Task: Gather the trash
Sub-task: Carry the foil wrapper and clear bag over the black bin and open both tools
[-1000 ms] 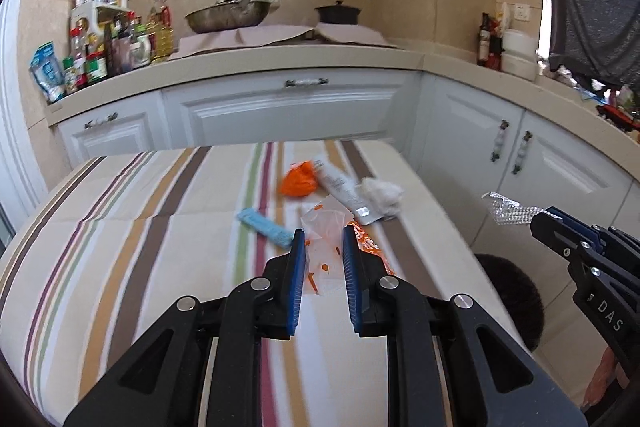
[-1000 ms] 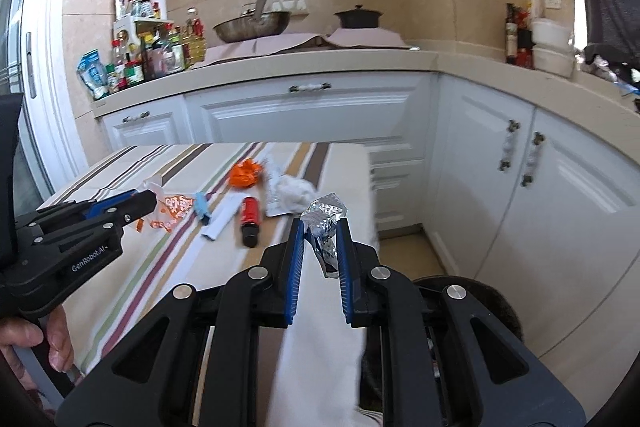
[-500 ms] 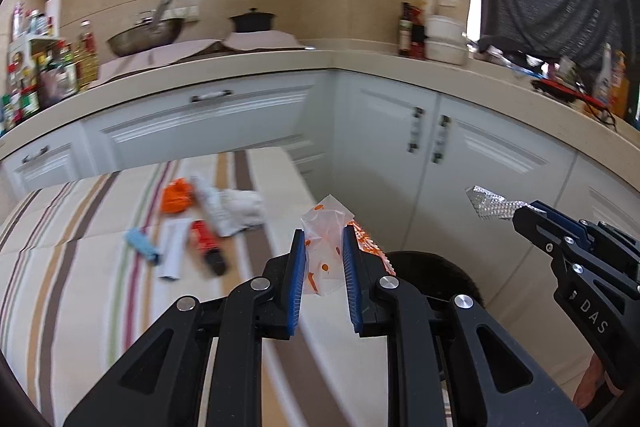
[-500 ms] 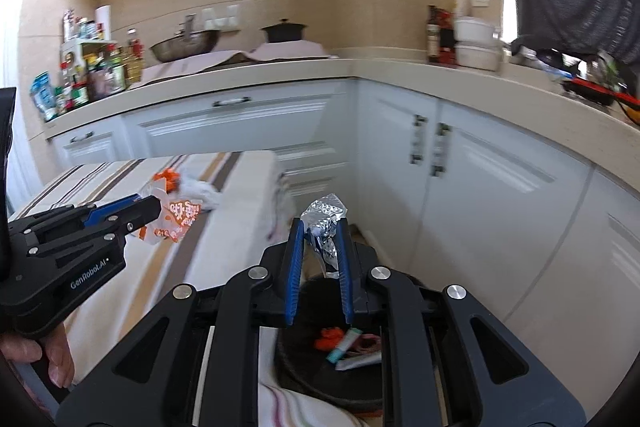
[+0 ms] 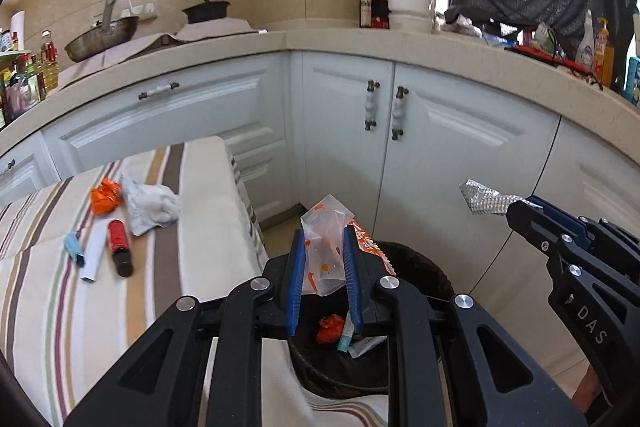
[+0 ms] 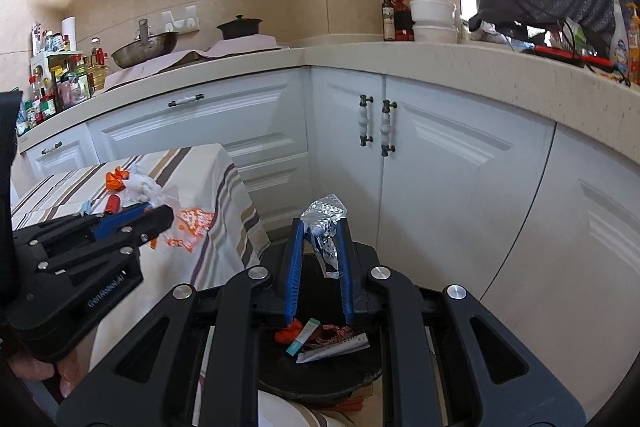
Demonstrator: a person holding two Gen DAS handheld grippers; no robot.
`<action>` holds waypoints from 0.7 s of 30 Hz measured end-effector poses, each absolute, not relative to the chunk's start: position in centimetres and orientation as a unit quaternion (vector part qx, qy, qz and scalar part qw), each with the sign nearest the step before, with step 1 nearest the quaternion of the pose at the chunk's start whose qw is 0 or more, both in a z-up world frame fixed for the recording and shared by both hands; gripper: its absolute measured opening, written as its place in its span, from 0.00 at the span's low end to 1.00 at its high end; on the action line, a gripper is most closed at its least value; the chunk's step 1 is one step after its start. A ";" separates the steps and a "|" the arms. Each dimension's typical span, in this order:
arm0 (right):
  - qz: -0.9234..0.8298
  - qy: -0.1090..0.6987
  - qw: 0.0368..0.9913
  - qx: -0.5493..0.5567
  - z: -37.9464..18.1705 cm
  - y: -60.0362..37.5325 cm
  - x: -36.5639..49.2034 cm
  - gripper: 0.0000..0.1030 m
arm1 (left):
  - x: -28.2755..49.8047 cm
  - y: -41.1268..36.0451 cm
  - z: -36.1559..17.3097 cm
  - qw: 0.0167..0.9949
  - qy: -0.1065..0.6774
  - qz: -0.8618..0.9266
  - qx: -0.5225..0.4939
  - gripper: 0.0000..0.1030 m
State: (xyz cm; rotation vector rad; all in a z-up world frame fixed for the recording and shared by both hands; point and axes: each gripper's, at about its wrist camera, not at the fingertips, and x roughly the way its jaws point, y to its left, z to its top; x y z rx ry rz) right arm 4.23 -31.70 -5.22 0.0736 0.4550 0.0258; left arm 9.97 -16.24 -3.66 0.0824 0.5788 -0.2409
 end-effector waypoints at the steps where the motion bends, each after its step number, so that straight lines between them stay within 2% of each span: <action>1: 0.013 0.227 0.973 0.038 -5.5 -31.9 4.4 0.16 | 10.1 -16.4 -3.8 0.950 0.286 -0.118 0.042 0.19; 13: 0.015 0.247 0.968 0.048 -7.9 -32.9 6.8 0.16 | 12.4 -18.0 -5.7 0.939 0.323 -0.114 0.040 0.21; 16: 0.016 0.254 0.966 0.056 -8.7 -33.2 7.7 0.17 | 12.9 -18.3 -5.8 0.937 0.329 -0.111 0.040 0.29; 17: 0.016 0.257 0.964 0.063 -9.0 -33.4 8.1 0.21 | 13.1 -18.4 -5.9 0.936 0.333 -0.110 0.038 0.35; 18: 0.014 0.260 0.963 0.066 -9.2 -33.5 8.3 0.30 | 13.2 -18.4 -6.0 0.935 0.336 -0.107 0.038 0.44; 21: 0.008 0.264 0.962 0.074 -9.6 -33.9 8.6 0.31 | 13.5 -18.4 -6.3 0.933 0.343 -0.102 0.034 0.49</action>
